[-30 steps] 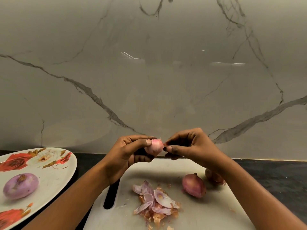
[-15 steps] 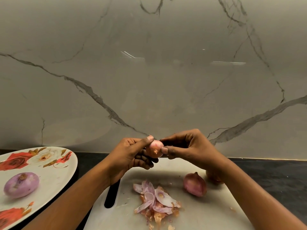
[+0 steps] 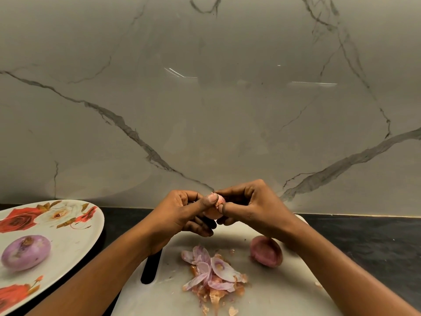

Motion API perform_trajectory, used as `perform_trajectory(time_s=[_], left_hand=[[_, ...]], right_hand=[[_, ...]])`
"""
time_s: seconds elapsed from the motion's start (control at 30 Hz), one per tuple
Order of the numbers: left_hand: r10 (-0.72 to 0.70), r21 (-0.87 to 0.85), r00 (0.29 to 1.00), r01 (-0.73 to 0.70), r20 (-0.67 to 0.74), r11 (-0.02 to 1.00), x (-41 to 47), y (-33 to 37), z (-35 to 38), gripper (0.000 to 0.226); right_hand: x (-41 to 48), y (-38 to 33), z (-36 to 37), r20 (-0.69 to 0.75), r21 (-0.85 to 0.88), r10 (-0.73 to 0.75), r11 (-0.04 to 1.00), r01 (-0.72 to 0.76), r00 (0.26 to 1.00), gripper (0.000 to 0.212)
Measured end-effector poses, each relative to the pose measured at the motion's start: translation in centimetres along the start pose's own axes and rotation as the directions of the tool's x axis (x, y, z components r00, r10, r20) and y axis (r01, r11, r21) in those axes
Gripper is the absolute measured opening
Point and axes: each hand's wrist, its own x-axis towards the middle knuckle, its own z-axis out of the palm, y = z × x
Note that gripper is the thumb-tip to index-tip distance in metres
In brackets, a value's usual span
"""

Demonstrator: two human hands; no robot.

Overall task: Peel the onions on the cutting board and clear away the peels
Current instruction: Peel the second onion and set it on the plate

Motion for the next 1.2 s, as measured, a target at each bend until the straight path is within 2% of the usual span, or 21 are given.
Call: perform_trajectory(time_s=[0.37, 0.63, 0.93, 1.07, 1.2], left_hand=[[-0.031, -0.098, 0.999, 0.035, 0.043, 0.995, -0.43, 0.32, -0.13, 0.053], [-0.018, -0.065, 1.000, 0.019, 0.015, 0.998, -0.30, 0.29, -0.02, 0.047], [-0.042, -0.090, 0.998, 0.045, 0.036, 0.995, -0.38, 0.32, -0.03, 0.054], [-0.053, -0.123, 0.998, 0.055, 0.022, 0.991, -0.51, 0.56, -0.01, 0.054], [-0.065, -0.119, 0.998, 0.062, -0.019, 0.991, -0.50, 0.60, -0.01, 0.054]], right_hand=[[-0.22, -0.35, -0.43, 0.038, 0.097, 0.027, 0.995, -0.030, 0.999, 0.031], [0.01, 0.01, -0.02, 0.002, 0.037, 0.003, 0.999, -0.003, 1.000, 0.029], [0.12, 0.28, -0.06, -0.049, -0.058, -0.044, 0.997, 0.041, 0.998, 0.033], [0.12, 0.01, -0.23, -0.025, -0.015, -0.043, 0.999, 0.042, 0.999, 0.037], [0.10, -0.01, -0.78, -0.036, -0.014, -0.105, 0.994, 0.104, 0.994, 0.028]])
